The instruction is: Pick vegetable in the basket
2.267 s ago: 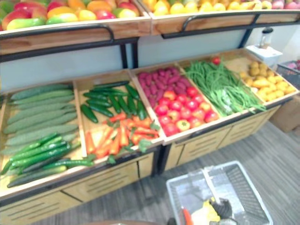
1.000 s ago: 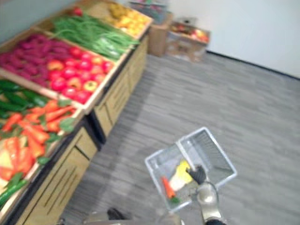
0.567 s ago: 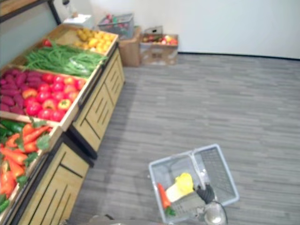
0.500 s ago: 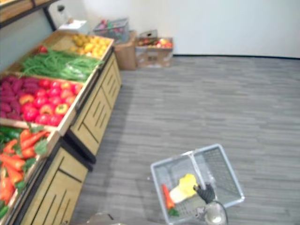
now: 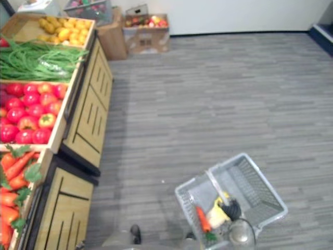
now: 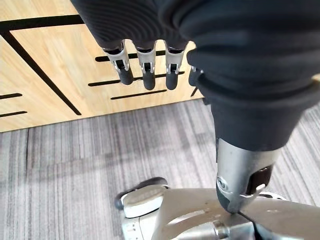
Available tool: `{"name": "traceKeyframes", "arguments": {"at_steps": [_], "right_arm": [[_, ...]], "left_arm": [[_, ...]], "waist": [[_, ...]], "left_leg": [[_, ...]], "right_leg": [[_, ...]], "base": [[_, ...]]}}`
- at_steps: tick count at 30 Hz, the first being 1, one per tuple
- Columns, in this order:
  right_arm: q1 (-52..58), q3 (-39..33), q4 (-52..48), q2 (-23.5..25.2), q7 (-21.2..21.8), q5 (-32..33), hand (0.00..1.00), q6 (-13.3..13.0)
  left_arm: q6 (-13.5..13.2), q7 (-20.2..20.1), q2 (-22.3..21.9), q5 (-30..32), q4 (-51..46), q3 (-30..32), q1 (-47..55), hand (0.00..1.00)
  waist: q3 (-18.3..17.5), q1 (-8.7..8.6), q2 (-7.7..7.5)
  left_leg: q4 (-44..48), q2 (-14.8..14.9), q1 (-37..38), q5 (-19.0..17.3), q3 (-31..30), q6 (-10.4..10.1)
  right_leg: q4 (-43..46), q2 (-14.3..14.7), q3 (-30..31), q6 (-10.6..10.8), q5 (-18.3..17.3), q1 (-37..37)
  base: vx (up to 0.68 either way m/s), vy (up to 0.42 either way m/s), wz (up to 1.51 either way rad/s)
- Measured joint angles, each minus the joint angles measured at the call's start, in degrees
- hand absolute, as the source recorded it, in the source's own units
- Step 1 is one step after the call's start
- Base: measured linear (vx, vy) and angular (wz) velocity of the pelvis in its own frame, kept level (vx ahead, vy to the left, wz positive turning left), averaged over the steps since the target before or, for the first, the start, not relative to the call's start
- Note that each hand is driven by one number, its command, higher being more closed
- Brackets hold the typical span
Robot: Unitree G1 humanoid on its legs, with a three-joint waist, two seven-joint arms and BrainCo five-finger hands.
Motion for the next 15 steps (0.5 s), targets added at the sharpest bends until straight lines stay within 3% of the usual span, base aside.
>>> {"name": "traceKeyframes", "arguments": {"at_steps": [5, 8, 11, 12, 15], "right_arm": [[-1.2, 1.1, 0.1, 0.3, 0.0, -0.3, 1.00, -0.1], [-1.4, 1.1, 0.6, 0.2, 0.0, -0.6, 1.00, -0.1], [-2.3, 1.2, 0.8, 0.4, 0.0, -2.1, 1.00, 0.0], [-1.8, 1.4, 0.7, 1.0, -0.2, -2.1, 1.00, 0.1], [-0.2, 1.0, -0.2, 2.6, -1.1, -2.0, 1.00, 0.1]], "left_arm": [[0.0, 0.0, 0.2, 0.0, 0.2, 0.0, 0.1, 0.00], [0.0, 0.0, 0.2, 0.0, 0.3, 0.0, 0.1, 0.00], [0.0, -0.2, 0.7, -0.2, 0.5, -0.1, 0.4, 0.00], [0.0, -0.5, 1.2, -0.3, 0.6, -0.1, 0.9, 0.00], [0.1, -0.9, 2.2, -0.3, 0.3, 0.0, 1.9, 0.00]], "waist": [[-0.5, 0.33, -1.02], [-0.6, 0.79, -1.58], [-0.3, 0.26, -1.18], [0.0, 0.10, -1.47], [0.0, -0.60, -1.75]], "left_leg": [[-2.3, -1.0, 0.4, 0.7, 2.1, 0.7], [-2.0, -1.6, 0.9, -0.9, 3.2, 1.5], [0.7, -0.2, 1.7, -3.3, 3.2, 2.0], [2.2, 0.4, 2.7, -4.4, 3.1, 2.6], [2.8, 1.1, 5.4, -5.9, 1.3, 3.4]], "right_leg": [[0.1, -0.8, 2.8, 0.5, 1.2, -2.4], [3.5, -1.8, 4.3, 0.4, 1.0, -4.2], [22.7, -2.3, 6.2, -1.0, 2.0, -12.6], [29.3, -2.3, 6.7, -2.8, 4.3, -14.3], [38.5, -3.0, 7.2, -3.4, 12.4, -17.1]], "base": [[-0.03, 0.057, -0.28], [0.00, 0.079, -0.27], [-0.02, 0.106, -0.14], [0.01, 0.112, 0.07], [0.07, 0.078, 0.26]]}}
